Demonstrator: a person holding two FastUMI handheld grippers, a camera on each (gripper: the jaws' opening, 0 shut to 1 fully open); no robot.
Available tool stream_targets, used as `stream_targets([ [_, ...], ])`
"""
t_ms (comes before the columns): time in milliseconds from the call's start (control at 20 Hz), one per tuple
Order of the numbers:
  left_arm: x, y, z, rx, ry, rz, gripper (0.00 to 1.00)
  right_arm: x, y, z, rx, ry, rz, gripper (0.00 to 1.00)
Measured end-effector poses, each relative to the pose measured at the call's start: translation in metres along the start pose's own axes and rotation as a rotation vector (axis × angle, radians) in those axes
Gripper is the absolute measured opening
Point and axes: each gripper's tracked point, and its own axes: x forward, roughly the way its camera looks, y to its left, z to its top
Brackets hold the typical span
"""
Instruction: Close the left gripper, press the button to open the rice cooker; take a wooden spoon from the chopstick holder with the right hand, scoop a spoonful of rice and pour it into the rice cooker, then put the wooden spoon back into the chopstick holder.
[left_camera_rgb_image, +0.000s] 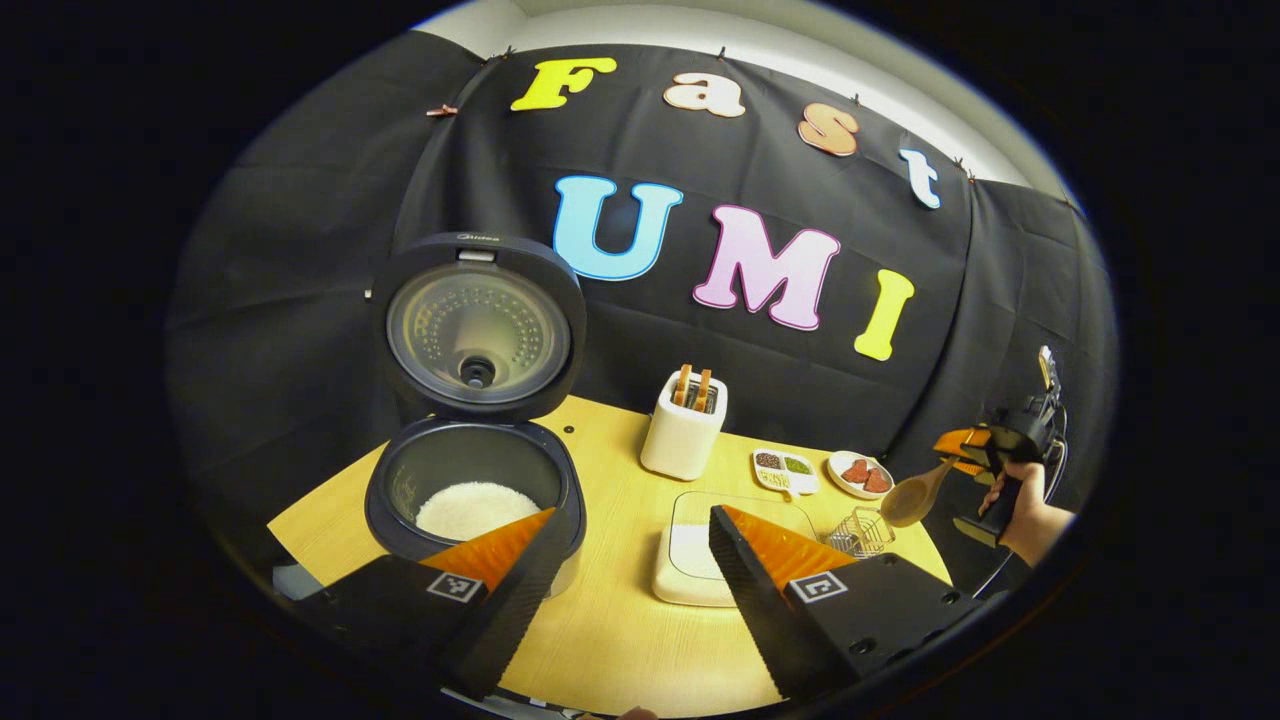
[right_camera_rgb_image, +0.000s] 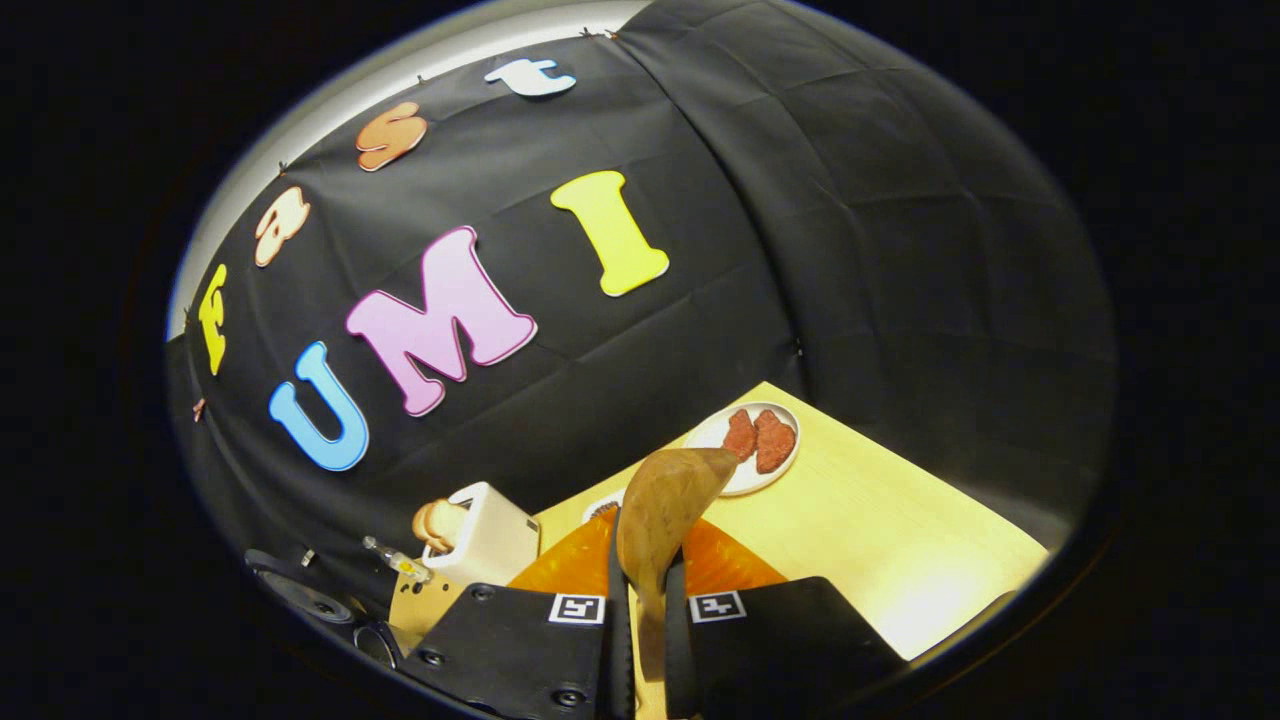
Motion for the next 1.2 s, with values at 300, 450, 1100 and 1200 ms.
stream_targets([
  [300, -0.002, -0.01, 0.001, 0.001, 0.015, 0.076, 0.95, 0.041, -0.032, -0.035, 0.027, 0.089, -0.044, 0.16],
  [450, -0.003, -0.008, 0.005, -0.024, 0.009, 0.11, 0.95, 0.055, -0.037, -0.057, 0.0, 0.138, -0.04, 0.17],
  [1100, -0.011, 0.061, 0.101, -0.045, -0.24, 0.335, 0.95, 0.062, -0.035, -0.081, -0.078, 0.168, -0.051, 0.21],
  [1200, -0.014, 0.073, 0.124, 0.009, -0.297, 0.357, 0.95, 0.052, -0.035, -0.071, -0.105, 0.134, -0.061, 0.56],
])
